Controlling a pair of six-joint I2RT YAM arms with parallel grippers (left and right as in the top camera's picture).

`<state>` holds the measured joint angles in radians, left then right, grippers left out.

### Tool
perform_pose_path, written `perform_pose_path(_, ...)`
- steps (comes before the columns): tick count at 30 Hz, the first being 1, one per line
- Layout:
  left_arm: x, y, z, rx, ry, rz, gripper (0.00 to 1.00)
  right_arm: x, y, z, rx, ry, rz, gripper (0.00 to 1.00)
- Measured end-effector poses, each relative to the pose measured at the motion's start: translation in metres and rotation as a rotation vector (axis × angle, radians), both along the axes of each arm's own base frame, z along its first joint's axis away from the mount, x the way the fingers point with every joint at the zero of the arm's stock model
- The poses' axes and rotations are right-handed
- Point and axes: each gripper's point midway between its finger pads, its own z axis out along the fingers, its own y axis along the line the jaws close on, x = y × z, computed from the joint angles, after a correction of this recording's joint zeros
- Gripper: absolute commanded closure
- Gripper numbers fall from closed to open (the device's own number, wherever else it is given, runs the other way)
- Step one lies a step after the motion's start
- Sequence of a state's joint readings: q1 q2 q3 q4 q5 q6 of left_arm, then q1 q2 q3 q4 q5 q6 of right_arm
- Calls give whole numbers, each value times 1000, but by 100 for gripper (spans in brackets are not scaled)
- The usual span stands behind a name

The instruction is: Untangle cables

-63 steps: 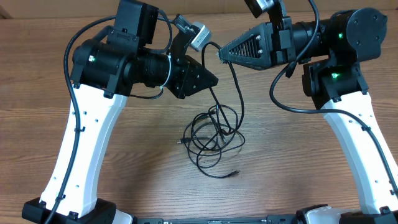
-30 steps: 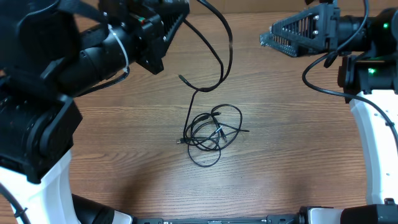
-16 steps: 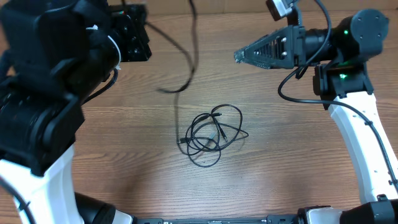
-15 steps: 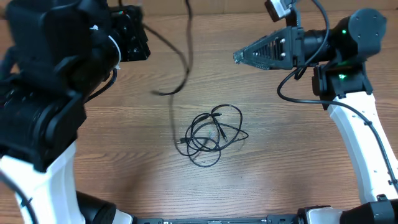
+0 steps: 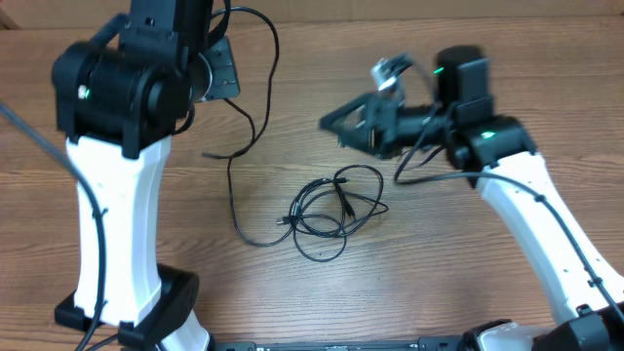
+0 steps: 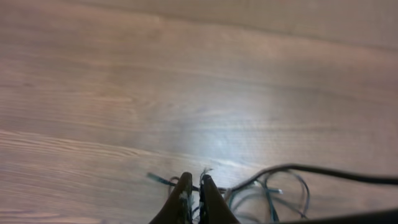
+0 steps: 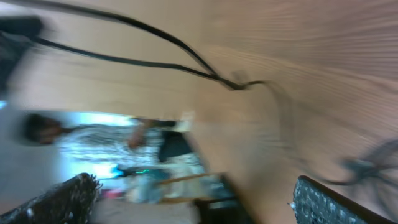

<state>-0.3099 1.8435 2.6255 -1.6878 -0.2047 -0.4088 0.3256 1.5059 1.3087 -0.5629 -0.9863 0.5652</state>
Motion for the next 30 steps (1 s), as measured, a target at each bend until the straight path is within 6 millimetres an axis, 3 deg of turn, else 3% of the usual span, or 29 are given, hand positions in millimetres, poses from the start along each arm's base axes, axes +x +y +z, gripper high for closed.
perform_pose_path(3, 3, -11, -10, -48, 41, -51, 96, -3, 15, -24, -148, -71, -28, 0)
perform_pose_path(6, 3, -18, -12, -81, 57, -84, 96, -4, 30, -31, -231, -164, -39, 0)
perform_pose_path(11, 0, -27, -12, -118, 69, -118, 96, 2, 50, -21, -242, -309, -58, 1)
perform_pose_path(13, -2, -33, -13, -146, 79, -141, 96, 8, 54, -15, -236, -351, -79, 8)
perform_pose_path(16, -5, -42, -16, -184, 103, -172, 96, 20, 49, -15, -268, -369, -155, 23)
perform_pose_path(23, -12, -61, -15, -277, 135, -245, 96, 39, 40, -11, -300, -394, -268, 38)
perform_pose_path(30, -14, -66, -14, -294, 140, -269, 96, 49, 31, -13, -326, -393, -321, 41)
